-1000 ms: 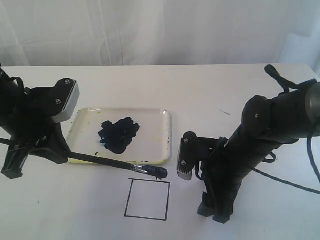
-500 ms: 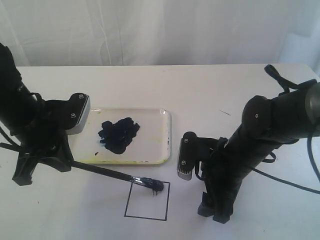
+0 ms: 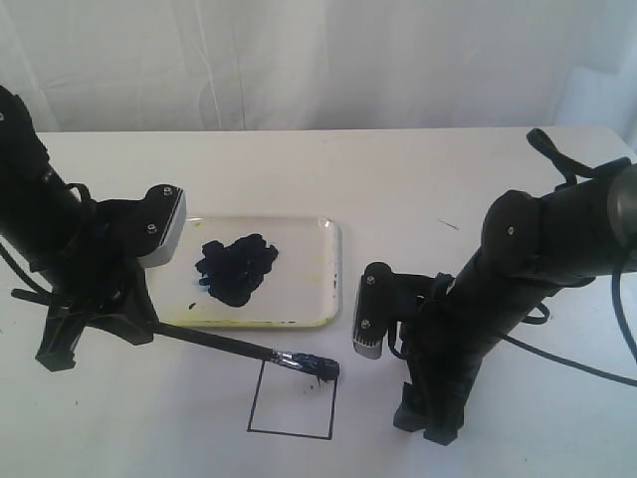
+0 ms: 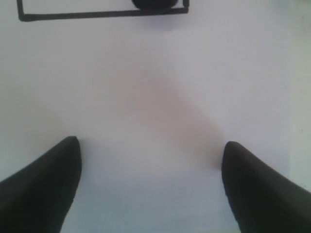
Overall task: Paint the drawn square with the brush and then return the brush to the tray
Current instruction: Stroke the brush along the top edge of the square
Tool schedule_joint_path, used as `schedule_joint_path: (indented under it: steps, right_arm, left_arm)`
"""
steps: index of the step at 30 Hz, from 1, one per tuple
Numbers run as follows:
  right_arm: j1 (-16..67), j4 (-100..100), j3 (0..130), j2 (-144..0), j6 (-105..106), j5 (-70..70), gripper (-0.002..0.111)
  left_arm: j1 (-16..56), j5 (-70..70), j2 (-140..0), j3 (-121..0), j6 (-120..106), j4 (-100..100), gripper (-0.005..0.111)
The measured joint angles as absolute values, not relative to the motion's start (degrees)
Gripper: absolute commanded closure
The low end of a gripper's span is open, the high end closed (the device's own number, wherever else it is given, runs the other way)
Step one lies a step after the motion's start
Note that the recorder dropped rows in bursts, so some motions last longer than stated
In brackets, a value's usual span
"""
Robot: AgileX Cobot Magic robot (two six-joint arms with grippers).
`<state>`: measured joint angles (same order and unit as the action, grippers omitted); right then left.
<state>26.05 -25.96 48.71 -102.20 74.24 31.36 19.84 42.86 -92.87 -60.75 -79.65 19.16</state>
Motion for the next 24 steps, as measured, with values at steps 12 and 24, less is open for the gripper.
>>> schedule_joint_path:
  steps: [12,24]
  right_arm:
    - [26.05,-25.96,48.71,-102.2,74.24,31.36,0.034]
    - [26.05,-26.04,48.71,-102.2,74.24,31.36,0.034]
  left_arm:
    - [19.84,42.7,-94.59,-60.75,-79.76,19.65,0.107]
    - [19.84,42.28,-95.23,-60.75,-79.76,18.75,0.107]
